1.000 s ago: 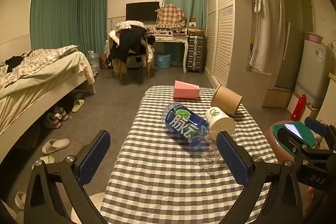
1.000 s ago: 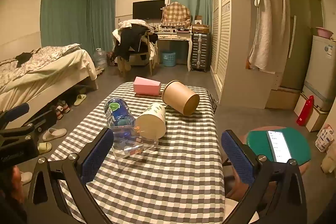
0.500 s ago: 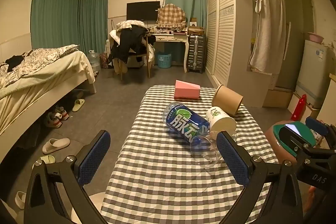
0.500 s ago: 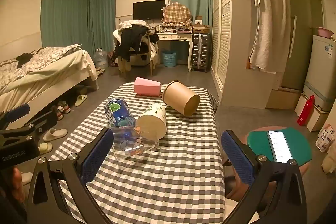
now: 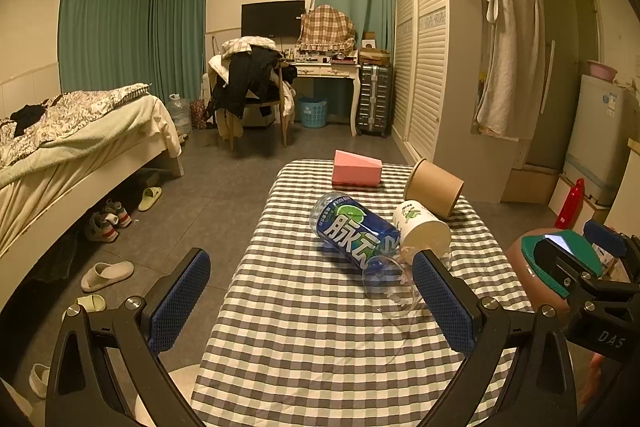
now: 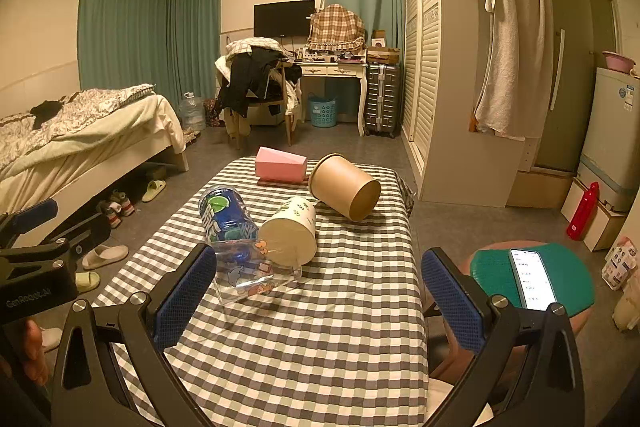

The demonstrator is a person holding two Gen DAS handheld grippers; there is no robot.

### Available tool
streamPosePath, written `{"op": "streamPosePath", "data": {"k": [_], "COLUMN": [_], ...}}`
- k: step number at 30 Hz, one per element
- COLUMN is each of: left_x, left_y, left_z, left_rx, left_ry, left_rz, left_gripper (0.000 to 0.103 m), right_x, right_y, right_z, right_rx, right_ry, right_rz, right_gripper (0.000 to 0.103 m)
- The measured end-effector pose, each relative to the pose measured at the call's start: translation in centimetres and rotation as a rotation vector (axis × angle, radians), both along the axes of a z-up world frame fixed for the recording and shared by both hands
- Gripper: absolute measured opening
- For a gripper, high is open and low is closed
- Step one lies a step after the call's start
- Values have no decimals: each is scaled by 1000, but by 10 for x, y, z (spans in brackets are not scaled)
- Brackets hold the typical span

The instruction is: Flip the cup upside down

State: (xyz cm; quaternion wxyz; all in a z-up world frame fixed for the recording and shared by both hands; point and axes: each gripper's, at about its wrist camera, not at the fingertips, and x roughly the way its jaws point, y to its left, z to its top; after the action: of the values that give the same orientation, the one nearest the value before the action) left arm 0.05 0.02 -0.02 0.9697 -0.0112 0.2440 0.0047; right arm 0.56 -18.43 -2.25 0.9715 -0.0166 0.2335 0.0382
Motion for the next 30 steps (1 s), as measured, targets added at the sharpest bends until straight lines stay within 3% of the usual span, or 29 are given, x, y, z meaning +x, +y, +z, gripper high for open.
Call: {"op": "streamPosePath", "data": {"k": [30], "left_x": [1], "left_y": [0], "left_z": [0], "left_rx": [3], "left_ry": [4], "left_rz": [1], "left_gripper": [103], "right_x": [2], "right_y": [8], "right_z": [-1], "right_rx": [0], "right_ry": [4], "right_rz": [2], "right_gripper": [103]}}
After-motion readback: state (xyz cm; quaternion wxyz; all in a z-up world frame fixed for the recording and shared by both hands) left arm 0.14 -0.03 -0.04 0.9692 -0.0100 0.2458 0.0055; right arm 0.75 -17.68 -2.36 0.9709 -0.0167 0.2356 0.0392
